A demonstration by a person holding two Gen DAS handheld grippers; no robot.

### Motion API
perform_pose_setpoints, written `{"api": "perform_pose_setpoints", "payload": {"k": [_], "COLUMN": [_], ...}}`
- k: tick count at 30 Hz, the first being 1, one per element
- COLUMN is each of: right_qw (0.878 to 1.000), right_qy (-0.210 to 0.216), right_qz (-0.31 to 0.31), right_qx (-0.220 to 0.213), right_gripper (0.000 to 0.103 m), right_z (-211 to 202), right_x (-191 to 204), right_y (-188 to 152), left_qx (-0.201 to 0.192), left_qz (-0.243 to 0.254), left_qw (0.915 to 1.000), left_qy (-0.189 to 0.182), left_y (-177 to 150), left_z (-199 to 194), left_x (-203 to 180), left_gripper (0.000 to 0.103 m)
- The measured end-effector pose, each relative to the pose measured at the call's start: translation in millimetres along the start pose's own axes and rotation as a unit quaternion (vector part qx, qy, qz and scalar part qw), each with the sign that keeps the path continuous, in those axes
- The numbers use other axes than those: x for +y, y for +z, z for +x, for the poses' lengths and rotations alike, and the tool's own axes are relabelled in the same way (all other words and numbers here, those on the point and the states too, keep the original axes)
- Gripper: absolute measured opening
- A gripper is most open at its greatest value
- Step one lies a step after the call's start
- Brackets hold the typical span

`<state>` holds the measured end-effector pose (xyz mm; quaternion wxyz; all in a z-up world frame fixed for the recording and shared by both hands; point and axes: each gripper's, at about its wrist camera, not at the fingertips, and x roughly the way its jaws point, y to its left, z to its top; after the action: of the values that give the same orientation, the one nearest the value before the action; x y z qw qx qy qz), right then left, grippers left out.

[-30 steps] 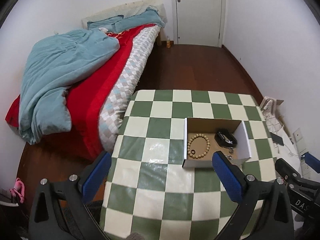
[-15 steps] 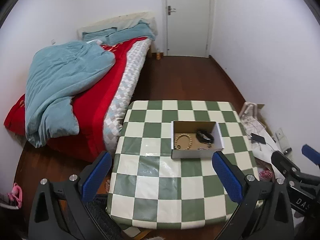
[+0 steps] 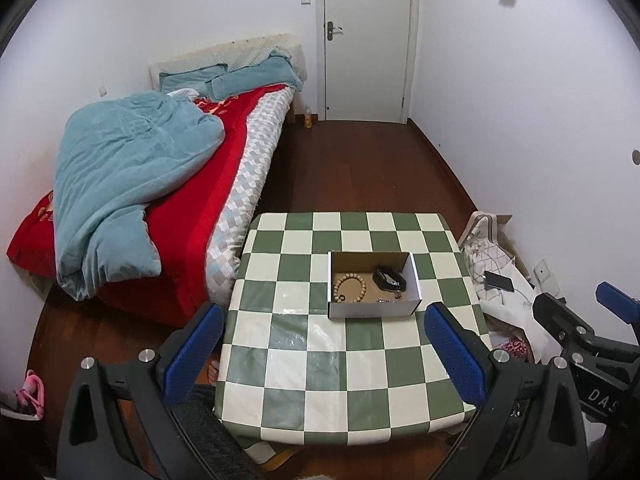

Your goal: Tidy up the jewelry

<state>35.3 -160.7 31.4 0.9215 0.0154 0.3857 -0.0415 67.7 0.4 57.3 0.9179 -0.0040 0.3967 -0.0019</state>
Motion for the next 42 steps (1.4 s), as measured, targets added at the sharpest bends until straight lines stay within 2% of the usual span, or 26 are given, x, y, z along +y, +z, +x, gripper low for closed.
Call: {"api": "perform_pose_setpoints", "payload": {"k": [13,42], "right_qw": [1.000,1.000], "right_qy": [-0.006,-0.007], "right_qz": [-0.007,-0.016], "right_qx": [-0.004,0.001], "right_gripper": [0.103,0.103], "right_z": [-6,-3], "right_x": [-3,0], "right_y": [21,21], "left_qx": [-0.009,-0.009], "left_qz": [-0.013,-0.009], "left_qw": [0.9998,0.9999], "left_qy": [0.008,0.011], "left_y": [12,11], "left_z": [-4,-3], "left_x": [2,0], "left_gripper": [0.103,0.103]}}
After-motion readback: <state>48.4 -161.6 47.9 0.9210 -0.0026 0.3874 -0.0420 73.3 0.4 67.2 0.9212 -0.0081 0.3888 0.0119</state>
